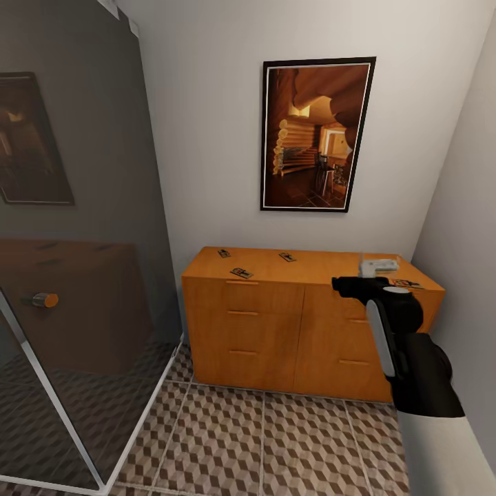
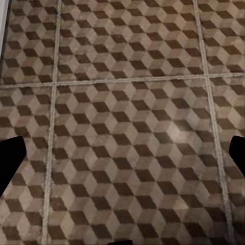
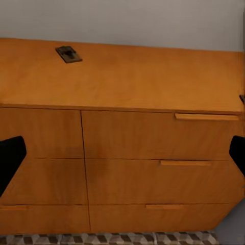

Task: Take the four mousetraps from the cabinet in the bathroom and place them on the bathroom floor. Make sure all four end up on the same floor surface, and ensure that at least two of them are either under or directly next to the same bathroom sink.

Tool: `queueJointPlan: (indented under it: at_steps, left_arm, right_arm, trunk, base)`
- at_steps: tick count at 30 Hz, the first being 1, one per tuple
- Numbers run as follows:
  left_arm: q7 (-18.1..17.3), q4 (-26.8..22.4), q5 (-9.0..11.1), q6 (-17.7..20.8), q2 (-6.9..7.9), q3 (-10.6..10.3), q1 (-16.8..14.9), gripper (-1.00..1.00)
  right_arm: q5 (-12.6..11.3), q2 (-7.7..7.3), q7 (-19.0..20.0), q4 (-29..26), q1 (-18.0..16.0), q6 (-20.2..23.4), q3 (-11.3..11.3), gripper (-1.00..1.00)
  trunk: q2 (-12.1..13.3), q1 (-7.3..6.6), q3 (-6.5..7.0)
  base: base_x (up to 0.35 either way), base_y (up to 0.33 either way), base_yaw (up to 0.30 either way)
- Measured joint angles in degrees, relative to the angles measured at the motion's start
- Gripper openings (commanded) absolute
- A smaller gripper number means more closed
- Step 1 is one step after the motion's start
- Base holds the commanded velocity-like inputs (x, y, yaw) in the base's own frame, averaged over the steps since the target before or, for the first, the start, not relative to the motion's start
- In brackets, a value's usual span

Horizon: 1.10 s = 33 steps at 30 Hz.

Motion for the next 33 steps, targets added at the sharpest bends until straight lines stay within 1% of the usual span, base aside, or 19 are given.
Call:
queueJointPlan:
  at_steps: [6,11,12,13,18,19,20,25,29,33]
  left_arm:
    - [-0.05,0.01,-0.04,0.00,-0.02,0.00,0.00,1.00]
    - [-0.06,0.01,-0.05,0.05,-0.02,0.00,0.00,1.00]
    - [-0.06,0.03,-0.05,0.05,-0.02,0.00,0.00,1.00]
    - [-0.06,0.06,-0.02,0.06,-0.02,0.00,0.00,1.00]
    - [-0.06,0.08,-0.05,0.05,-0.13,-0.04,0.00,1.00]
    - [-0.06,0.08,-0.05,0.06,-0.18,-0.04,0.00,1.00]
    - [-0.06,0.10,-0.05,0.03,-0.29,-0.07,0.00,1.00]
    - [-0.11,0.10,-0.05,0.06,-0.60,-0.13,0.00,1.00]
    - [-0.13,0.11,-0.06,0.05,-0.73,-0.14,0.00,1.00]
    - [-0.13,0.11,-0.06,0.05,-0.78,-0.18,0.00,1.00]
  right_arm:
    - [-0.02,0.23,-0.04,0.86,-5.44,0.20,0.19,1.00]
    - [-0.05,0.74,0.00,3.34,-10.45,0.40,0.69,1.00]
    - [-0.05,0.87,0.03,4.22,-11.44,0.42,0.85,1.00]
    - [-0.06,1.07,0.07,6.41,-13.35,0.44,1.07,1.00]
    - [-0.05,1.65,0.12,13.83,-18.56,0.37,1.41,1.00]
    - [-0.08,1.92,0.13,15.53,-19.61,0.35,1.46,1.00]
    - [-0.14,2.63,0.12,19.01,-21.61,0.30,1.59,1.00]
    - [-0.10,5.35,0.06,27.23,-25.71,0.14,1.70,1.00]
    - [-0.07,7.13,-0.28,31.54,-27.37,0.08,1.76,1.00]
    - [-0.08,8.53,-0.65,33.78,-28.06,0.03,1.86,1.00]
  trunk:
    - [0.00,0.00,0.00]
    - [0.00,0.00,0.00]
    - [0.00,0.00,0.00]
    - [0.00,0.00,0.00]
    - [0.00,0.00,0.00]
    - [0.00,0.00,0.00]
    - [0.00,0.00,0.00]
    - [0.00,0.00,0.00]
    - [0.00,0.00,0.00]
    - [0.00,0.00,0.00]
  base:
    - [0.000,0.000,0.000]
    - [0.000,0.000,0.000]
    - [0.000,0.000,0.000]
    - [0.000,0.000,0.000]
    - [0.000,0.000,0.000]
    - [0.000,0.000,0.000]
    - [0.000,0.000,0.000]
    - [0.000,0.000,0.000]
    - [0.000,0.000,0.000]
    - [0.000,0.000,0.000]
